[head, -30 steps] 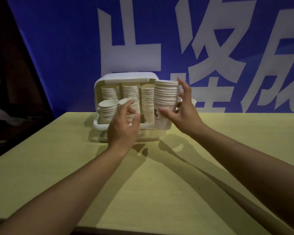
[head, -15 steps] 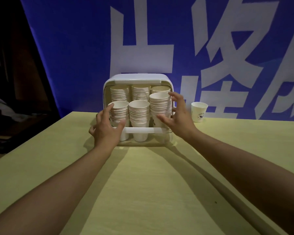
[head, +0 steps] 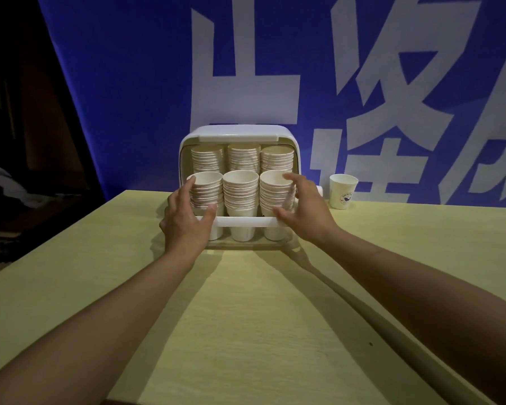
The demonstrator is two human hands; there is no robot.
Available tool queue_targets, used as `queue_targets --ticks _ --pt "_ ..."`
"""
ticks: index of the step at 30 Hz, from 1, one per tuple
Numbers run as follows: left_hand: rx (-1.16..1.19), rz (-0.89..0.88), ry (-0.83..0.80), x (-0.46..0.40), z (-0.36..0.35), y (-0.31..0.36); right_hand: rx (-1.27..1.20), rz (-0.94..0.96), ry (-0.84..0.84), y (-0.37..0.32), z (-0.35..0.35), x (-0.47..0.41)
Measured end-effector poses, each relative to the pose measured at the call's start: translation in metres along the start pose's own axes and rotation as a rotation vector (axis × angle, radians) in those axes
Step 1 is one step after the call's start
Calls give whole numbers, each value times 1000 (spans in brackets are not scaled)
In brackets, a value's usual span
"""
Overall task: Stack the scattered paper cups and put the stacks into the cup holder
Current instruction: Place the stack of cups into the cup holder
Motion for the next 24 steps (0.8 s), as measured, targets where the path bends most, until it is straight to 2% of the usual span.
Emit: queue_targets --ticks 6,10,13,15,17,19,22,24 --pt "-52 -108 88 -3 9 13 33 -21 -38 3 4 -5" --pt "-6 -369 137 0 12 49 -9 -53 -2 12 24 -7" --pt "158 -532 21 15 -3 92 34 -106 18 31 46 -9" --pt "227 -575 -109 34 -24 122 49 -145 16 47 57 -11" --pt "288 -536 -253 50 -57 149 74 -174 27 66 69 -13" --pt "298 -409 -356 59 -93 171 95 -198 45 86 82 -19" --pt "261 -72 -451 53 -143 190 85 -244 81 114 95 -29" --pt "281 180 -434 42 -175 192 55 -287 100 131 99 -37"
Point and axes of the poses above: each hand's wrist, its own x-axis away from the middle knuckle, its own z-axis out of the back of the hand, y = z × x, the point moved 1 cm from there along -x, towards the middle knuckle, and after that the axes turned 4 degrees about -z, right-handed, at the moved point
